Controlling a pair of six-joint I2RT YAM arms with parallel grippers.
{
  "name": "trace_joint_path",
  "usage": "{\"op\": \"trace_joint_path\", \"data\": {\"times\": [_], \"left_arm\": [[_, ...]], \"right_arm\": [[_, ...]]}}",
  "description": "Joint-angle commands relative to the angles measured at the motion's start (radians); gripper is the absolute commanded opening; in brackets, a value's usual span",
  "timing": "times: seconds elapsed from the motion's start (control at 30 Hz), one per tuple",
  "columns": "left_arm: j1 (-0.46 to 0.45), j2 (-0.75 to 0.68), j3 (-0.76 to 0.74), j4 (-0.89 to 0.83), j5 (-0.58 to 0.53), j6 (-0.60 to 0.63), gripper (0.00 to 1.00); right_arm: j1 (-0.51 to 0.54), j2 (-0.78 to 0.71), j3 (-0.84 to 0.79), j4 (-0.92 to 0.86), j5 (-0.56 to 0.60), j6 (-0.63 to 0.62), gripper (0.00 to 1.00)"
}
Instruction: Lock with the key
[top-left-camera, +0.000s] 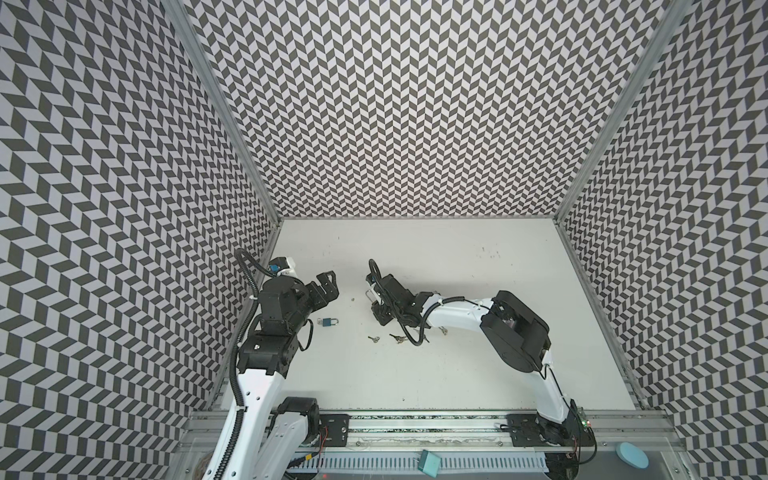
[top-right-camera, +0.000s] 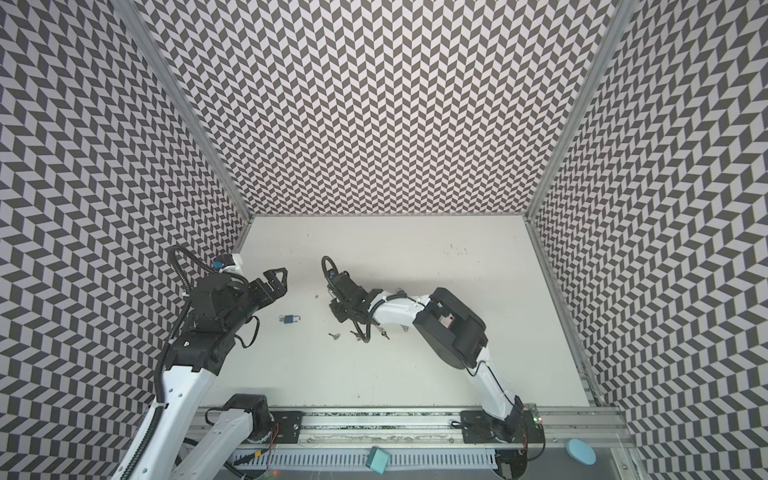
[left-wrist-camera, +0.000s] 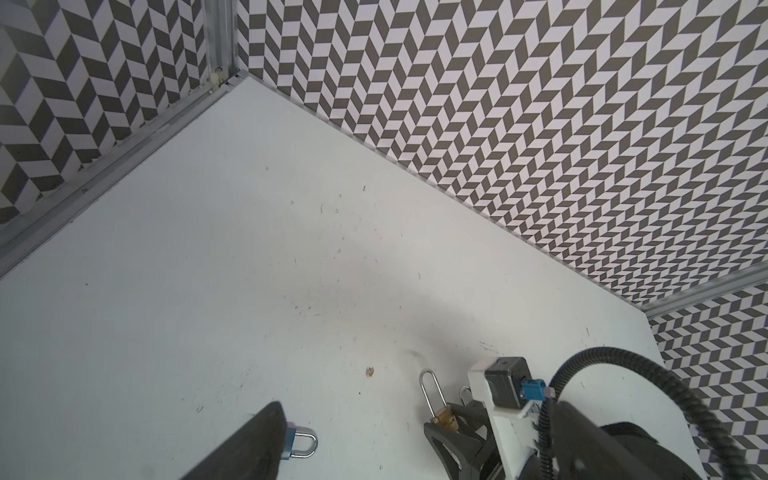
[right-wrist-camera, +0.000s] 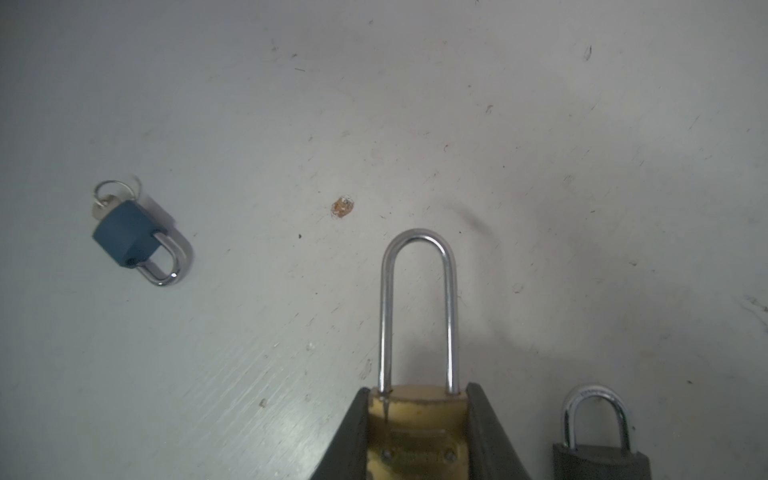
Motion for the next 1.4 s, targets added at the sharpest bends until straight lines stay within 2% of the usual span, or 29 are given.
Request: {"op": "trace_joint_path", "data": {"times": [0.0, 0.07, 0.33, 0.5, 0.67, 0.77, 0.9, 1.03, 1.1, 1.17, 1.3, 1.37], "left_arm": [[0.006, -0.022, -0.017, -0.028, -0.049, -0.013, 1.0], [0.006, -0.022, -0.022, -0.025, -0.058, -0.017, 1.0], [0.006, -0.014, -0.028, -0.026, -0.067, -0.012, 1.0], [0.008, -0.009, -0.04, -0.023, -0.05, -0.018, 1.0], [0.018, -0.004, -0.042, -0.017, -0.051, -0.02, 1.0], [0.047, 0.02, -0.043, 0.004, 0.014, -0.028, 1.0], [0.11, 0.057, -0.04, 0.027, 0.1, -0.034, 1.0], [0.201, 0.076, -0.057, 0.067, 0.208, -0.061, 1.0], [0.268, 0.084, -0.071, 0.084, 0.28, -0.078, 1.0], [0.318, 0.087, -0.083, 0.094, 0.324, -0.09, 1.0], [0.368, 0.092, -0.092, 0.093, 0.352, -0.114, 1.0], [0.389, 0.092, -0.089, 0.076, 0.348, -0.129, 1.0]], "right_arm": [[0.003, 0.029, 0.053, -0.023, 0.025, 0.04, 0.0], [0.003, 0.05, 0.076, -0.043, 0.032, 0.043, 0.01], [-0.002, 0.091, 0.11, -0.065, 0.038, 0.044, 0.16], [-0.003, 0.099, 0.113, -0.07, 0.033, 0.041, 0.29], [-0.002, 0.086, 0.114, -0.072, 0.02, 0.04, 0.36], [-0.004, 0.035, 0.082, -0.037, 0.016, 0.041, 0.38], [-0.004, -0.034, 0.054, 0.016, -0.017, 0.024, 0.6], [-0.003, -0.116, -0.034, 0.132, -0.042, -0.019, 0.63], [-0.002, -0.154, -0.112, 0.257, -0.109, -0.089, 0.63], [-0.002, -0.16, -0.151, 0.335, -0.227, -0.193, 0.63], [0.001, -0.121, -0.13, 0.356, -0.439, -0.364, 0.65], [0.004, -0.096, -0.109, 0.353, -0.485, -0.416, 0.65]]}}
